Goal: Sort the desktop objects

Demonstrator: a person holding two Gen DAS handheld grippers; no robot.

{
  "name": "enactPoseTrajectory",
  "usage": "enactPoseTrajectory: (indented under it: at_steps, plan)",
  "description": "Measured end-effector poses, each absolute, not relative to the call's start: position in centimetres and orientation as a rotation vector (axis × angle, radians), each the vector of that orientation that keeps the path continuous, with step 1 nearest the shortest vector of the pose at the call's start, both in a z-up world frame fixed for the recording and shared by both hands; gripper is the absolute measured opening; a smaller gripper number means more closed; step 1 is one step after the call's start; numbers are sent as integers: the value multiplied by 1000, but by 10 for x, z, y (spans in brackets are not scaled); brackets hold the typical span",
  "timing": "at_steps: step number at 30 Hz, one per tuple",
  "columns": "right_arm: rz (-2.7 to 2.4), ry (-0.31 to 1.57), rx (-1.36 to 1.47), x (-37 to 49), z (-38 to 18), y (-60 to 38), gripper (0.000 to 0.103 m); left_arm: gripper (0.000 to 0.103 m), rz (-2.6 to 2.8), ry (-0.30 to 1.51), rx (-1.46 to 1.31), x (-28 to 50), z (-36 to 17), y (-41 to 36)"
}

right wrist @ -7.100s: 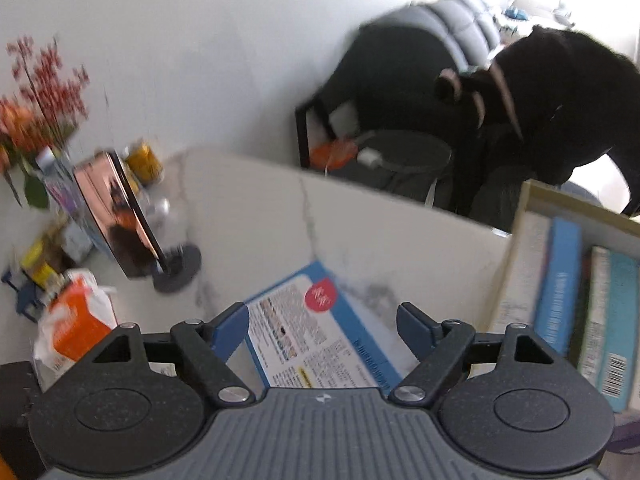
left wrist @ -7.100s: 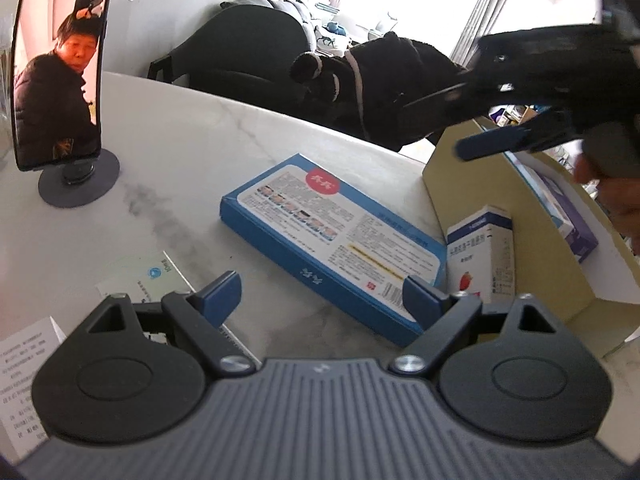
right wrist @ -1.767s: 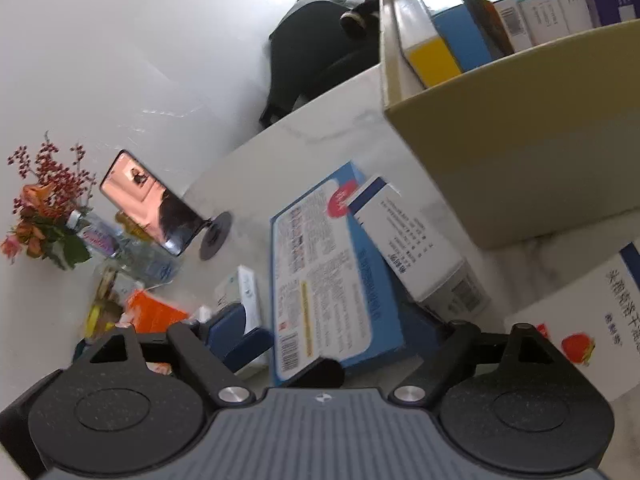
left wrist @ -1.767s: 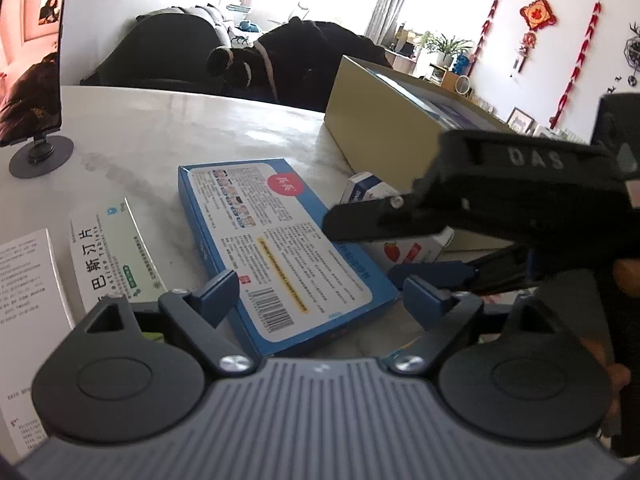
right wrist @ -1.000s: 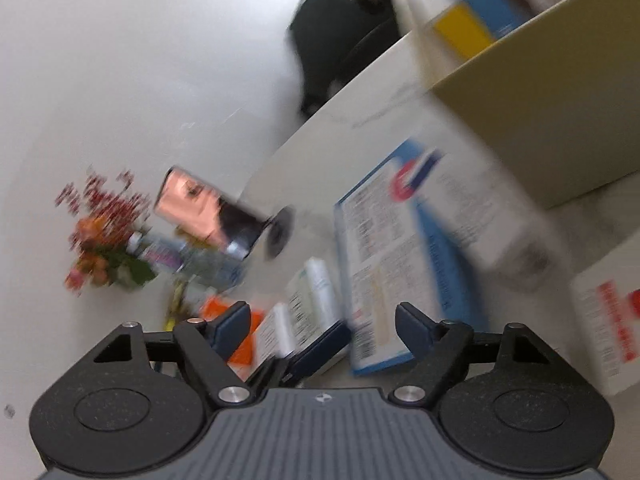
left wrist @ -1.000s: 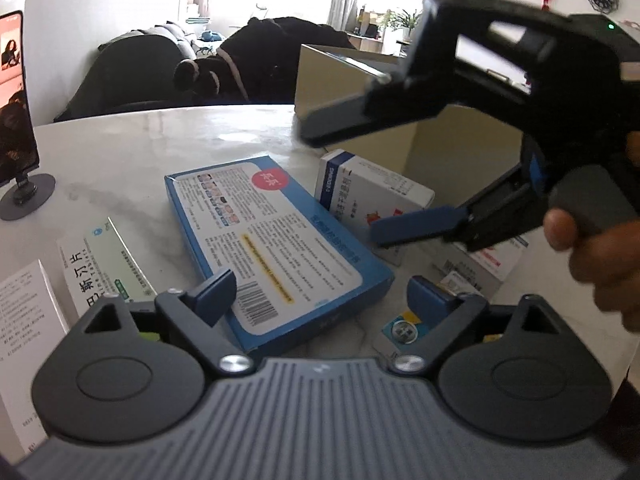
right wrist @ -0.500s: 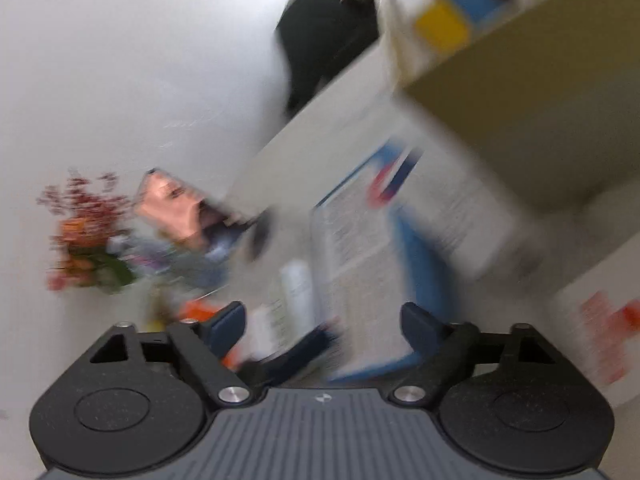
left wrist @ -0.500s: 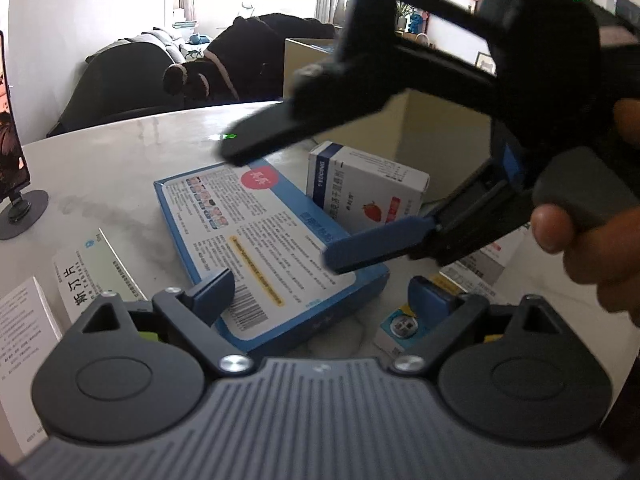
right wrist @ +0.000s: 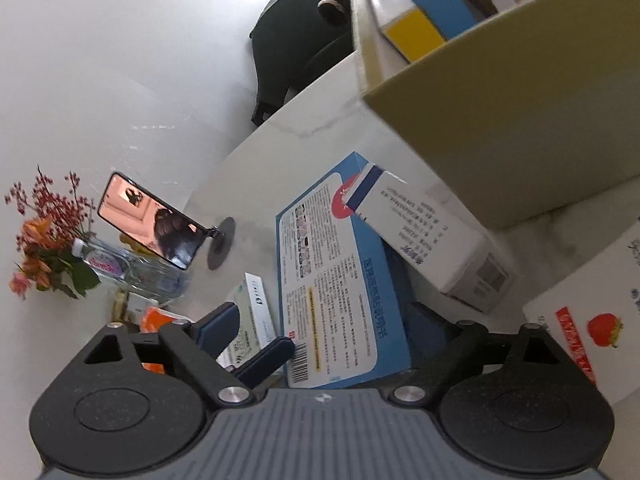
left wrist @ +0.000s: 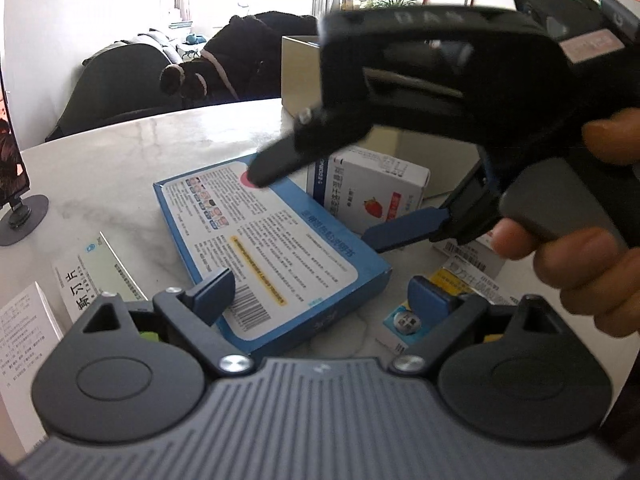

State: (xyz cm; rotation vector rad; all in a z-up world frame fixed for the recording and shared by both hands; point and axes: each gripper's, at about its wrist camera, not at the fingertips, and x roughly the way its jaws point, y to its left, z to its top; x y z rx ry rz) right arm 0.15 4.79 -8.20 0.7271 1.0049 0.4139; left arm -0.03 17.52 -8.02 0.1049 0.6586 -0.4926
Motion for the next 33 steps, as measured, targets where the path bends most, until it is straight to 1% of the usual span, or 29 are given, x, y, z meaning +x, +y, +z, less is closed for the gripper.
enactPoseTrajectory:
  at_steps: [8, 9, 10, 11, 12, 15, 18, 23, 26, 28, 33]
  plan:
    - [484, 1050, 859, 3, -84, 54, 98, 95, -468, 656, 128, -3, -80, 176]
    - [526, 1053, 887, 4, -84, 56, 93, 95, -465, 654, 136, -4, -81, 175]
    - [574, 1057, 918, 4, -84, 58, 85, 95, -461, 653, 142, -4, -80, 174]
    - [626, 1094, 957, 6, -85, 63, 86, 94, -457, 652, 147, -4, -80, 173]
    - [647, 1113, 965, 7, -85, 67, 86, 90, -447, 654, 146, -4, -79, 173]
    - [561, 1051, 851, 3, -75, 70, 87, 89, -412, 664, 112, 0, -75, 181]
    - [485, 1032, 862, 5, -78, 58, 90, 90, -373, 673, 66, 5, -72, 193]
    - [420, 1035, 842, 8, -87, 53, 89, 95, -364, 742, 39, 24, -73, 196]
    - [431, 1043, 842, 9, -91, 53, 84, 97, -385, 774, 11, 33, -74, 200]
    - [418, 1037, 841, 9, -93, 51, 78, 97, -399, 791, -22, 39, -77, 206]
    - [403, 1041, 869, 13, -99, 44, 73, 99, -414, 805, -49, 43, -82, 210]
